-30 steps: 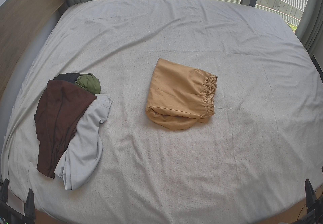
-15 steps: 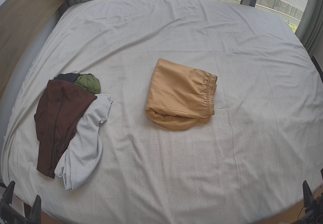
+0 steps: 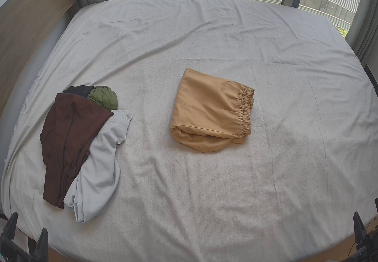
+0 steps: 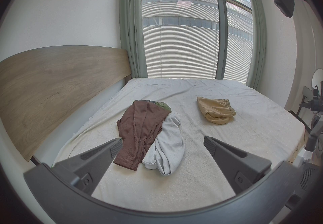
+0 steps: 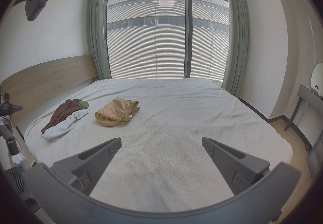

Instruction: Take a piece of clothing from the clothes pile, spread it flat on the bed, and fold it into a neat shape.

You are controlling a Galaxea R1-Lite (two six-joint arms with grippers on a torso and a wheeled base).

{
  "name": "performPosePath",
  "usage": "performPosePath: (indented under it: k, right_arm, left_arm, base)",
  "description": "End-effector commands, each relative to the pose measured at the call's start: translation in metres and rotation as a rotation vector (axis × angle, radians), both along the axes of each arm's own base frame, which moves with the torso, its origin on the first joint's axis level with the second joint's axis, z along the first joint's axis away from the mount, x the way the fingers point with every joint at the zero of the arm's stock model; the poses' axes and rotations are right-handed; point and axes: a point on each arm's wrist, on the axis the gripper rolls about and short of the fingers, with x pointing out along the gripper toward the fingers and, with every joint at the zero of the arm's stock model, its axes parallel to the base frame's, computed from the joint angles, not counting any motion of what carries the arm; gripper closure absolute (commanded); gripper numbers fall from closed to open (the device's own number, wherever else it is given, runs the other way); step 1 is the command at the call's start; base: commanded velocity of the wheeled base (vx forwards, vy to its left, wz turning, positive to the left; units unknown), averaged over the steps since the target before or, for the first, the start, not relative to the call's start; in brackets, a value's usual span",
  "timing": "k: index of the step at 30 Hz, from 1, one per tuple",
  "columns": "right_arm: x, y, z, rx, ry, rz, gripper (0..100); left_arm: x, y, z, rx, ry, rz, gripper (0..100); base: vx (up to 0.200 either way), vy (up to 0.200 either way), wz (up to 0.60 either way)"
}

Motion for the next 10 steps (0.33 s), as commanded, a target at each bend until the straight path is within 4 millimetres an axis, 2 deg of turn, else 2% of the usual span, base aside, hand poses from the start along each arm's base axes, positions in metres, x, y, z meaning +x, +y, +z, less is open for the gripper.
performPosePath:
  k: [1, 10]
  right_arm:
    - [0.0004, 0.0000, -0.0050, -0.001, 0.005, -0.001, 0]
    - [0.0004, 0.0001, -0.0050, -0.005, 0.005, 0.007, 0]
  left_arm:
    - [0.0007, 0.0000, -0.0052, 0.002, 0.009, 0.003, 0]
    - [0.0006, 0.0000, -0.0053, -0.002, 0.007, 0.003, 0]
  base:
    - [0.000, 0.000, 0.00]
    - [0.000, 0.000, 0.00]
